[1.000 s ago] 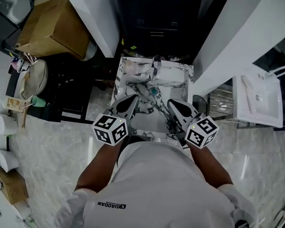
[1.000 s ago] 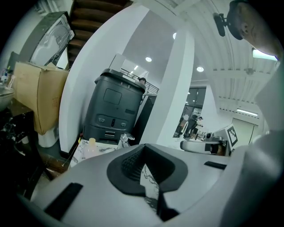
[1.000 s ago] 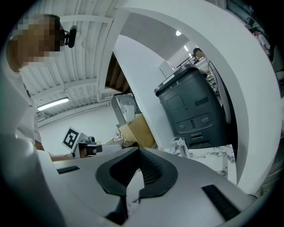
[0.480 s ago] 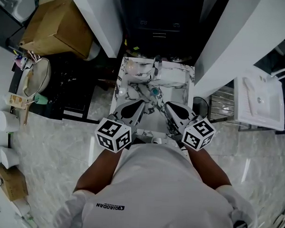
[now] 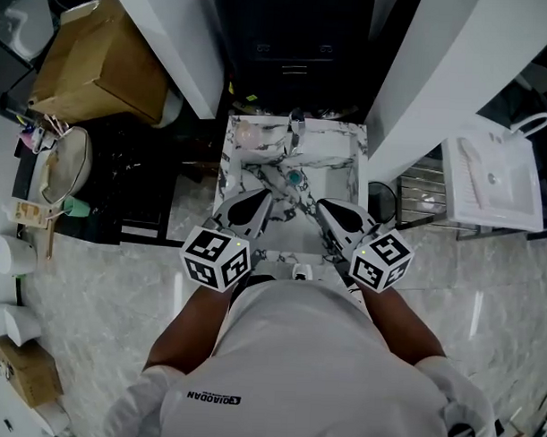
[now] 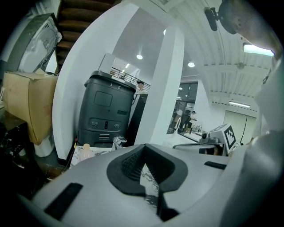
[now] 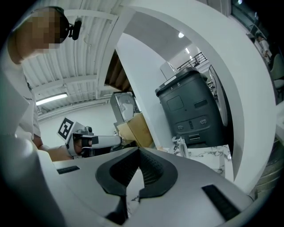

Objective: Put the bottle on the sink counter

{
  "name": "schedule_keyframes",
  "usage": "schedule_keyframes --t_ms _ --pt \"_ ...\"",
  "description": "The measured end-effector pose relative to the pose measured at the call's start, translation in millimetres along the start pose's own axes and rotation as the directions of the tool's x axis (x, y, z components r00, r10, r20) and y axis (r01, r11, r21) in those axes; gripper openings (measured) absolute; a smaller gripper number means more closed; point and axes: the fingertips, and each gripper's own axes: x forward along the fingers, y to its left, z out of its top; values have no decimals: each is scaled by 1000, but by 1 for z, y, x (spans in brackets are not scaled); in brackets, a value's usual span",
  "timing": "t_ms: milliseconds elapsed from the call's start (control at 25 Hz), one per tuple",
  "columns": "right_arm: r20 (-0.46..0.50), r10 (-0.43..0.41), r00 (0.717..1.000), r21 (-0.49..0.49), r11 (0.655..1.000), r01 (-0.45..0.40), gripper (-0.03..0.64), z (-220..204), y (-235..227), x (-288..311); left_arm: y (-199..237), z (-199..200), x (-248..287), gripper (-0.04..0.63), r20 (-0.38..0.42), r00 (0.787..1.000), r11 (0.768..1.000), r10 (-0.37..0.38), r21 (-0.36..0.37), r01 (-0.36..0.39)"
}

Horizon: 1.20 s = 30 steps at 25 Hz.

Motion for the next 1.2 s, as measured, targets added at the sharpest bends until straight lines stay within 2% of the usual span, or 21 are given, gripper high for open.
schedule_keyframes --t_ms 280,560,960,1200 --pt "20 -73 997 19 997 73 40 -5 31 0 0 -6 -39 14 -15 998 998 -58 -4 58" --pt "21 -117 993 8 993 117 40 -18 72 -3 -8 -7 -78 14 11 994 994 -110 -3 110" --pt "19 -152 988 -31 988 152 40 -32 129 -14 -18 -22 -132 14 4 989 989 -146 -4 146" --pt "35 -184 982 -35 982 185 40 -43 154 -26 -27 -29 -156 14 1 985 985 -171 24 171"
